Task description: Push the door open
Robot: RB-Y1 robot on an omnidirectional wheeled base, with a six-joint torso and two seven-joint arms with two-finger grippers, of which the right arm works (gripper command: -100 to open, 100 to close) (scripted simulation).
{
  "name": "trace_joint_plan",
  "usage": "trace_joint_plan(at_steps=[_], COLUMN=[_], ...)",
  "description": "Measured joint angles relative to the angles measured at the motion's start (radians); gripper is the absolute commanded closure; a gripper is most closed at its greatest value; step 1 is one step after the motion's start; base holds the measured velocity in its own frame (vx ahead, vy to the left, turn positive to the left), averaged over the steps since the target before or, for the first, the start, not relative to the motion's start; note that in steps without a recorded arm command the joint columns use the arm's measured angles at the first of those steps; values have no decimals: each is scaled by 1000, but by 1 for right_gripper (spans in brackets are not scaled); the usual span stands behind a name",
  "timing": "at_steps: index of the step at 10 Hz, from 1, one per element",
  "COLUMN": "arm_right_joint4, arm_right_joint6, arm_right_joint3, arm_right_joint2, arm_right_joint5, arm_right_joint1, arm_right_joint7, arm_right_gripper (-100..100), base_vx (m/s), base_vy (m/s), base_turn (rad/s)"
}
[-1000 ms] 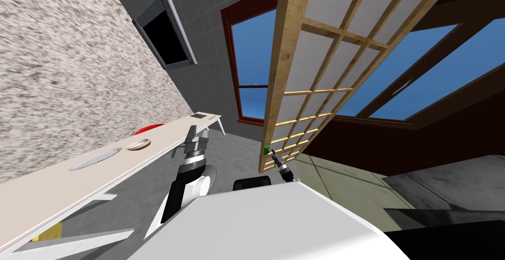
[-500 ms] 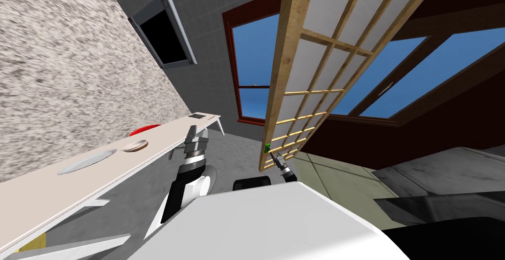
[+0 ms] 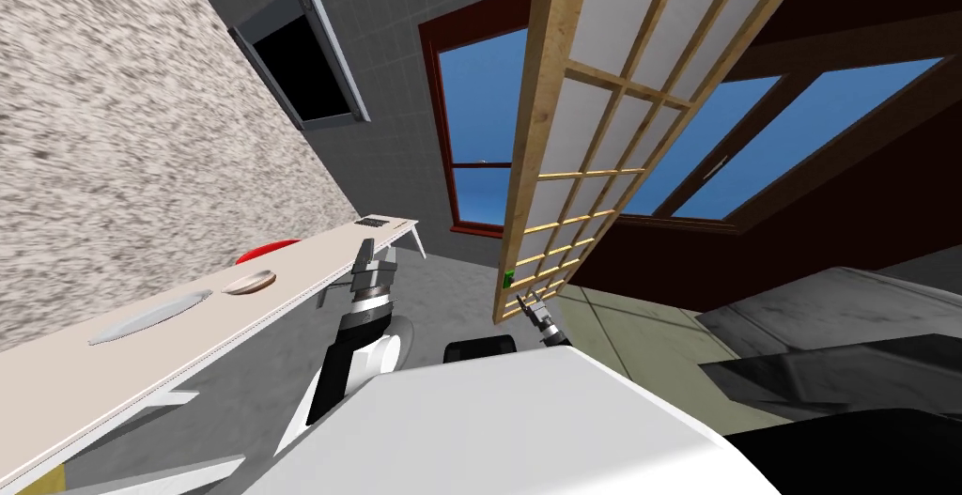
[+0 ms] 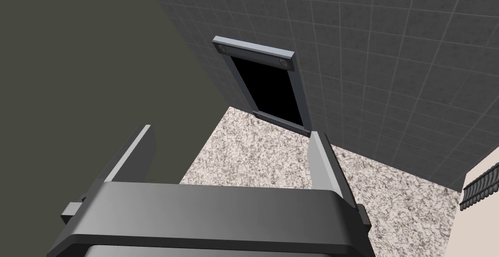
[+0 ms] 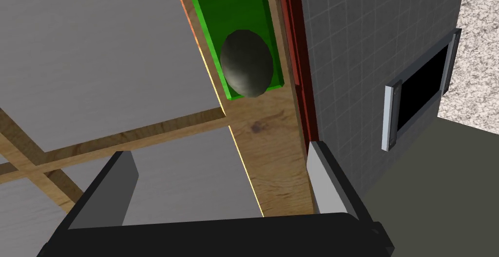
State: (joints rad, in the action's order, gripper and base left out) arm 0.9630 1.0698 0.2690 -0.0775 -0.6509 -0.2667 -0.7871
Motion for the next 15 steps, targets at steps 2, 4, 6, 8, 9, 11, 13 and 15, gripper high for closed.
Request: trace_joint_plan(at_steps=[2, 4, 6, 8, 9, 11, 13, 15], arm_right_joint4=[3, 13, 28, 43, 41, 59, 43, 75], arm_right_joint6=[17, 30, 39, 38, 43, 47, 65, 66], arm_right_joint3=[17, 32, 42, 26, 13, -23, -57, -105], arm_right_joint2=[-1, -4, -3, -6, -9, -19, -34, -44], arm_right_joint5=[-30, -55, -76, -69, -59, -37, -7, 20], arm_right_joint1=[-17, -37, -56, -73, -81, -109, -123, -164], arm_right_joint7=[-64, -114, -154, -162, -172, -188, -217, -234], arm_right_gripper=[-100, -100, -100, -100, -100, -100, -100, -100], base_vx=[-39, -37, -20, 148, 176, 199, 163, 143], base_vy=[49, 35, 23, 19, 12, 18, 10, 34], base_turn=[-62, -48, -29, -83, -48, -91, -69, -86])
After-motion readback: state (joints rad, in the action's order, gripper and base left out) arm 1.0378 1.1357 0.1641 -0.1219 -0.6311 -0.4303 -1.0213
